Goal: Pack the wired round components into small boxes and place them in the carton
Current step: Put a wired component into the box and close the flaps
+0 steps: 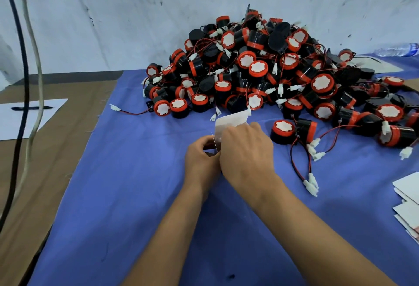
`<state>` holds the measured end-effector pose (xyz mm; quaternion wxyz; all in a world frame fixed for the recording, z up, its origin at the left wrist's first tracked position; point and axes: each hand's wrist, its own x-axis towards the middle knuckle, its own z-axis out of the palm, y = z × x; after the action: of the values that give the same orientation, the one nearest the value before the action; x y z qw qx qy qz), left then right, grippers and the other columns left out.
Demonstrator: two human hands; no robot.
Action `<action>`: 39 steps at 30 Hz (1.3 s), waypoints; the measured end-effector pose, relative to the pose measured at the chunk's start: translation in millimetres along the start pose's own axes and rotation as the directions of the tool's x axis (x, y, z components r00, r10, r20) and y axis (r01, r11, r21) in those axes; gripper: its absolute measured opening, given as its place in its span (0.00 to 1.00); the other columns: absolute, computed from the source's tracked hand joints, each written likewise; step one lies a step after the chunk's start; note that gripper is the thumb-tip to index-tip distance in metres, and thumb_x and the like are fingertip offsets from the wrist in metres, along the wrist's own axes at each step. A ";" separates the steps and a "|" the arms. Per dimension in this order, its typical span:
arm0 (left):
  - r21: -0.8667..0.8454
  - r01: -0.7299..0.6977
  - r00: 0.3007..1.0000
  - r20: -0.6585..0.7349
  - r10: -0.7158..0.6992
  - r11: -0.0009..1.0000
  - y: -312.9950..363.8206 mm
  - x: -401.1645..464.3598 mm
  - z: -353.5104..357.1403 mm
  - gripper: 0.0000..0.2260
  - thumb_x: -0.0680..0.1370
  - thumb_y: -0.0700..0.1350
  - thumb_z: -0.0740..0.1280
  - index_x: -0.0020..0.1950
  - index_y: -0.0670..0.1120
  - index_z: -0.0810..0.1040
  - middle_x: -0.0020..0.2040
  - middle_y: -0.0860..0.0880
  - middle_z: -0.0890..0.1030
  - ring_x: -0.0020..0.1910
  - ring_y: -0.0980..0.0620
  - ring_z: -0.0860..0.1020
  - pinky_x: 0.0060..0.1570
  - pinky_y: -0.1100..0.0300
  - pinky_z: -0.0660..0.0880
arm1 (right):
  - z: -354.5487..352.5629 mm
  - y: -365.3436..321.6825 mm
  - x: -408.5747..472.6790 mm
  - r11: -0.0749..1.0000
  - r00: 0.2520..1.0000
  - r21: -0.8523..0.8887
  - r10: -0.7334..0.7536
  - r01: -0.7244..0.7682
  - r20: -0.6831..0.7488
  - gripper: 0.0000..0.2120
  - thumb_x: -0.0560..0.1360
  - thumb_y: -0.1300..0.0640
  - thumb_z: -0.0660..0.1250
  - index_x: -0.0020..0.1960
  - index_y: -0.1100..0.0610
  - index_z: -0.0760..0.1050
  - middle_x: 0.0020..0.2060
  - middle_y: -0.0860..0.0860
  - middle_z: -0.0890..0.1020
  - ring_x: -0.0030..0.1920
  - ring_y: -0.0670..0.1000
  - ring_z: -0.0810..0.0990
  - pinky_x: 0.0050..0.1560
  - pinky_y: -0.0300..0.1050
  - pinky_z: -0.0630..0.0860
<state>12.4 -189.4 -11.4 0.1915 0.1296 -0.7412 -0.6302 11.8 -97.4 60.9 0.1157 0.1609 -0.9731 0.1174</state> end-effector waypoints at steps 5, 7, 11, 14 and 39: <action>-0.027 0.014 1.000 -0.024 -0.015 1.000 3.1 -0.7 3.1 0.06 0.78 0.36 0.72 0.51 0.44 0.85 0.39 0.53 0.86 0.32 0.63 0.79 0.30 0.68 0.75 | 4.7 4.5 8.1 0.997 0.999 0.075 -0.013 0.016 -0.037 0.15 0.77 0.64 0.67 0.47 0.52 0.61 0.35 0.48 0.62 0.47 0.52 0.66 0.39 0.45 0.69; -0.022 0.002 1.000 -0.012 -0.002 1.000 4.3 -1.0 3.5 0.06 0.77 0.36 0.73 0.52 0.44 0.86 0.39 0.54 0.86 0.31 0.64 0.80 0.30 0.70 0.74 | 3.4 9.8 12.0 0.998 0.997 0.012 -0.055 0.055 -0.056 0.20 0.78 0.64 0.66 0.38 0.54 0.55 0.33 0.49 0.58 0.46 0.52 0.64 0.42 0.45 0.68; 0.011 -0.004 1.000 0.013 0.004 1.000 5.0 -0.6 1.8 0.03 0.79 0.40 0.72 0.49 0.46 0.86 0.38 0.50 0.86 0.31 0.61 0.79 0.30 0.67 0.75 | 3.5 9.2 13.9 0.994 0.995 -0.048 -0.096 0.094 -0.041 0.21 0.78 0.63 0.63 0.35 0.55 0.54 0.35 0.52 0.66 0.43 0.53 0.66 0.44 0.45 0.63; 0.024 -0.004 1.000 0.023 0.004 1.000 5.8 -0.9 1.3 0.05 0.78 0.37 0.71 0.45 0.45 0.85 0.36 0.50 0.85 0.29 0.61 0.78 0.29 0.68 0.74 | 8.3 9.2 13.9 0.998 1.000 0.061 0.002 0.000 -0.022 0.14 0.76 0.66 0.65 0.39 0.54 0.63 0.39 0.52 0.69 0.40 0.53 0.69 0.35 0.44 0.64; 0.063 -0.015 0.998 0.063 0.011 0.998 6.3 -1.1 -1.2 0.09 0.75 0.38 0.71 0.51 0.49 0.86 0.40 0.52 0.86 0.39 0.46 0.85 0.42 0.46 0.84 | 9.7 27.2 25.3 0.912 0.983 0.410 -0.089 0.016 0.160 0.08 0.74 0.66 0.65 0.41 0.59 0.83 0.40 0.55 0.84 0.43 0.56 0.83 0.48 0.54 0.82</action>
<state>14.3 -188.8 -5.2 0.1681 0.1111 -0.7671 -0.6090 -22.6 -82.2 53.2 -0.0033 0.2175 -0.9289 0.2997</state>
